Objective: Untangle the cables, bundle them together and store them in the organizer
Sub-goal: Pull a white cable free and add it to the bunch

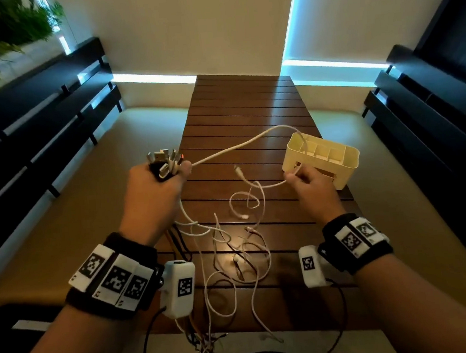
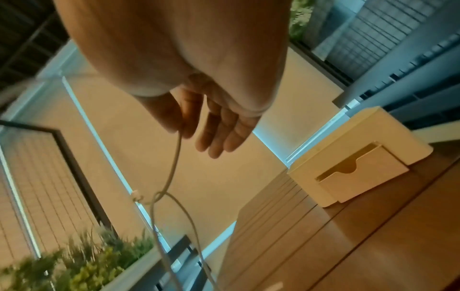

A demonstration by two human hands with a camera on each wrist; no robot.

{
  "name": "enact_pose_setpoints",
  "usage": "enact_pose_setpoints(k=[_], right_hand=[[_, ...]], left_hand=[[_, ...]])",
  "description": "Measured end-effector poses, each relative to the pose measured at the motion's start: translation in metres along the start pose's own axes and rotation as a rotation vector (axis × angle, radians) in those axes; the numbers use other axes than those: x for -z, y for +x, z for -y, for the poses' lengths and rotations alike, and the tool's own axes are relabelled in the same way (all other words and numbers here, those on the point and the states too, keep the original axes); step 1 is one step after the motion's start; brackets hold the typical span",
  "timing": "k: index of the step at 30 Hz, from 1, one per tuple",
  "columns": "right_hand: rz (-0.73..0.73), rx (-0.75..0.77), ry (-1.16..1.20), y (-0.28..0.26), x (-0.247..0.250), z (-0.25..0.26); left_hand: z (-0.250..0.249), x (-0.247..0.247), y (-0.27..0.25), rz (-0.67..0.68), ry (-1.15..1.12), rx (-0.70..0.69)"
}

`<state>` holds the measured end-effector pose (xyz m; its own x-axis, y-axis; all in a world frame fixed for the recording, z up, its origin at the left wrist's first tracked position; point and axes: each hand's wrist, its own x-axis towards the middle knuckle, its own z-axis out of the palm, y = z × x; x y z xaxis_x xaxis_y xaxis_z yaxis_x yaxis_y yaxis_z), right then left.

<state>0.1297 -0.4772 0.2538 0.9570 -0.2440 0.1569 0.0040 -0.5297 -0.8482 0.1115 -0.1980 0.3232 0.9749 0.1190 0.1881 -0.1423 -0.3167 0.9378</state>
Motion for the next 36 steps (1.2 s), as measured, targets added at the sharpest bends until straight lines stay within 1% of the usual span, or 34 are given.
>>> enact_pose_setpoints(k=[2,5,7,10,11,13,15,17,19,21,23,25,29,33,34,36], right_hand=[[-0.06,-0.033,0.126,-0.002,0.005,0.009],[-0.129,0.031,0.184,-0.003,0.01,0.016],[-0.17,0.118,0.149,-0.003,0.011,0.015],[-0.201,0.256,0.02,-0.004,0.006,0.01],[-0.191,0.3,-0.024,-0.003,0.003,0.006],[-0.129,0.323,-0.129,-0.002,-0.002,-0.001],[-0.056,0.279,-0.235,-0.004,-0.008,0.0],[0.018,0.207,-0.279,-0.01,-0.013,0.007],[0.116,0.146,-0.271,-0.015,-0.017,0.017],[0.225,0.074,-0.188,-0.017,-0.016,0.028],[0.308,0.041,-0.102,-0.017,-0.012,0.036],[0.325,0.064,-0.097,-0.019,-0.01,0.042],[0.287,0.169,-0.344,-0.025,-0.016,0.046],[0.267,0.386,-0.564,-0.03,-0.018,0.045],[0.266,0.397,-0.549,-0.031,-0.018,0.044],[0.27,0.305,-0.364,-0.032,-0.016,0.049]], left_hand=[[0.005,-0.002,-0.001,-0.004,0.014,0.051],[0.011,-0.002,-0.002,-0.006,0.022,0.095],[0.01,-0.003,-0.003,0.008,0.053,0.085],[0.005,-0.003,-0.005,0.018,0.059,0.052],[0.003,-0.003,-0.006,0.015,0.053,0.037],[-0.002,-0.005,-0.009,0.031,0.059,-0.006],[-0.011,-0.009,-0.017,0.092,0.069,-0.05],[-0.018,-0.018,-0.025,0.188,0.076,-0.08],[-0.02,-0.029,-0.032,0.263,0.094,-0.088],[-0.019,-0.036,-0.035,0.297,0.11,-0.075],[-0.016,-0.039,-0.034,0.316,0.111,-0.067],[-0.013,-0.039,-0.033,0.348,0.122,-0.07],[-0.013,-0.043,-0.037,0.468,0.104,-0.094],[-0.022,-0.05,-0.043,0.535,0.037,-0.09],[-0.023,-0.05,-0.044,0.536,0.033,-0.084],[-0.02,-0.048,-0.042,0.497,0.04,-0.074]])
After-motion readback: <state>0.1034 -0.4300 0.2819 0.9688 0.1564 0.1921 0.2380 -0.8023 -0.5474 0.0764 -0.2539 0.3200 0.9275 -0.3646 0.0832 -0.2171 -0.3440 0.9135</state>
